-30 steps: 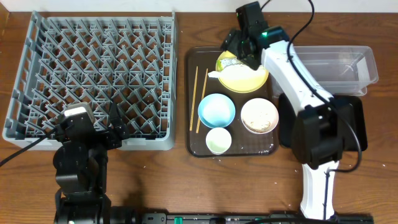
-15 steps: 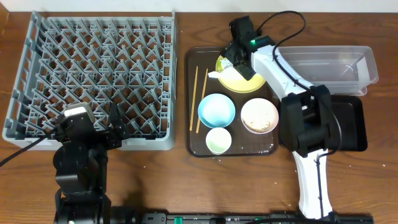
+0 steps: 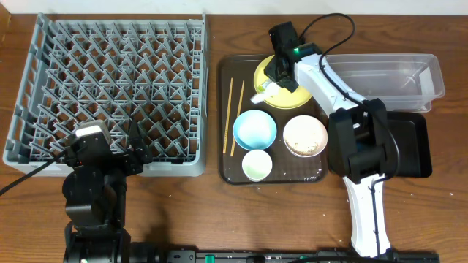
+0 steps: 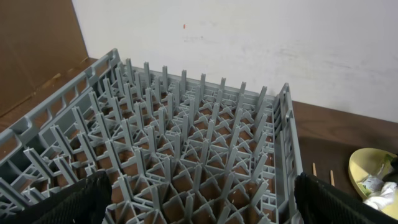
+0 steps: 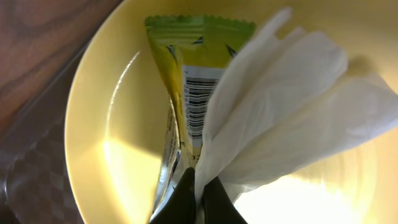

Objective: Sort waste into correct bins and load items into the dishwasher
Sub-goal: 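Carry the wrapper and tissue right and drop into the clear bin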

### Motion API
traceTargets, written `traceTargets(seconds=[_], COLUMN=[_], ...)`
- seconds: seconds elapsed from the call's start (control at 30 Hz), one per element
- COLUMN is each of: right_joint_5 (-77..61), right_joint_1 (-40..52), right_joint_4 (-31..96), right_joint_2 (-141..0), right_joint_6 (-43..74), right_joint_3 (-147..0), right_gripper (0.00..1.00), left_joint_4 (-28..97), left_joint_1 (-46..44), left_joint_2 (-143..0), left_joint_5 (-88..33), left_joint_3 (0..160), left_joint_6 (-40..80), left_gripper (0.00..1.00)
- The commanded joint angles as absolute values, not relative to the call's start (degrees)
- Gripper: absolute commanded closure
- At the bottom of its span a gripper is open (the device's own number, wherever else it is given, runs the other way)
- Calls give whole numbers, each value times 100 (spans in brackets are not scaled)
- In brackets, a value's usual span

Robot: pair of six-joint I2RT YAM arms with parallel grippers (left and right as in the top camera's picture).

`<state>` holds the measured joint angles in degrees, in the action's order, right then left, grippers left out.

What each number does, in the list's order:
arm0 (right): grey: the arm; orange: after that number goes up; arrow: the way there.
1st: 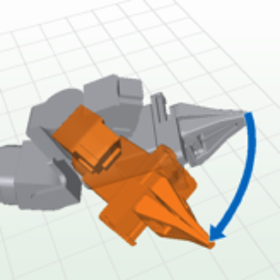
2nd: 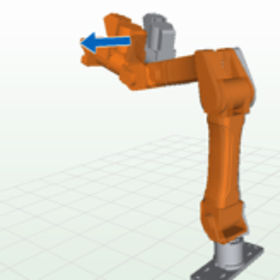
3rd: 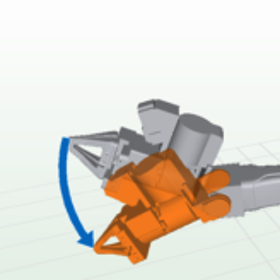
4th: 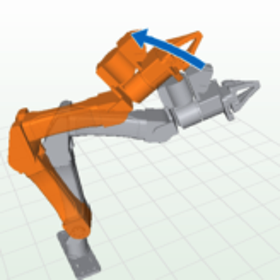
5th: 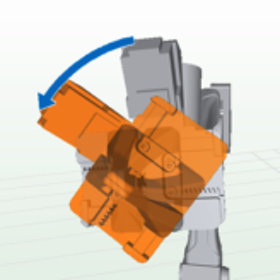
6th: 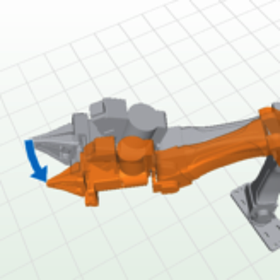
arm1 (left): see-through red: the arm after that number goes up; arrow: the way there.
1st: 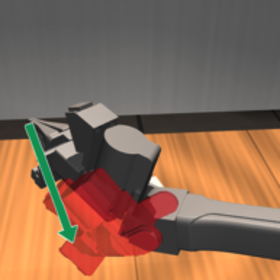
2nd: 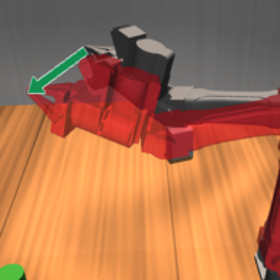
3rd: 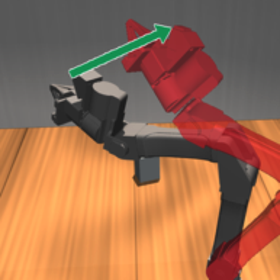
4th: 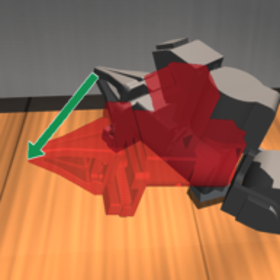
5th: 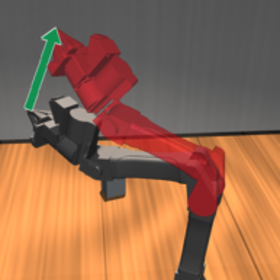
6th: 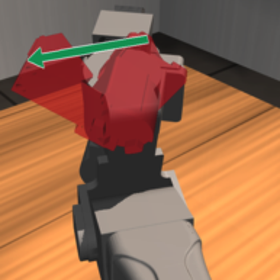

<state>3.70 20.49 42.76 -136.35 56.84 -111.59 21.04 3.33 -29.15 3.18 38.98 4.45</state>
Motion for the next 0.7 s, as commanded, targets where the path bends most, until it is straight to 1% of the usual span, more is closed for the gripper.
traceTargets(seconds=[0.0, 0.13, 0.33, 0.53, 0.67], right_joint_5=[143, -451, -582, -180, 250], right_joint_1=[2104, 1951, 1643, 1153, 753], right_joint_4=[4254, 4294, 4683, 5336, 5828], right_joint_2=[-13570, -13131, -11880, -10864, -10694], right_joint_6=[5054, 4313, 3892, 3907, 4292], right_joint_3=[-11295, -11461, -11476, -11476, -11474], right_gripper=[99, 99, 99, 99, 99], left_joint_4=[2099, 2099, 2099, 2099, 2099], left_joint_1=[362, 362, 362, 362, 362], left_joint_2=[-2910, -2910, -2910, -2910, -2910], left_joint_5=[364, 364, 364, 364, 364], left_joint_3=[4036, 4036, 4036, 4036, 4036], left_joint_6=[412, 412, 412, 412, 412], left_gripper=[5, 5, 5, 5, 5])
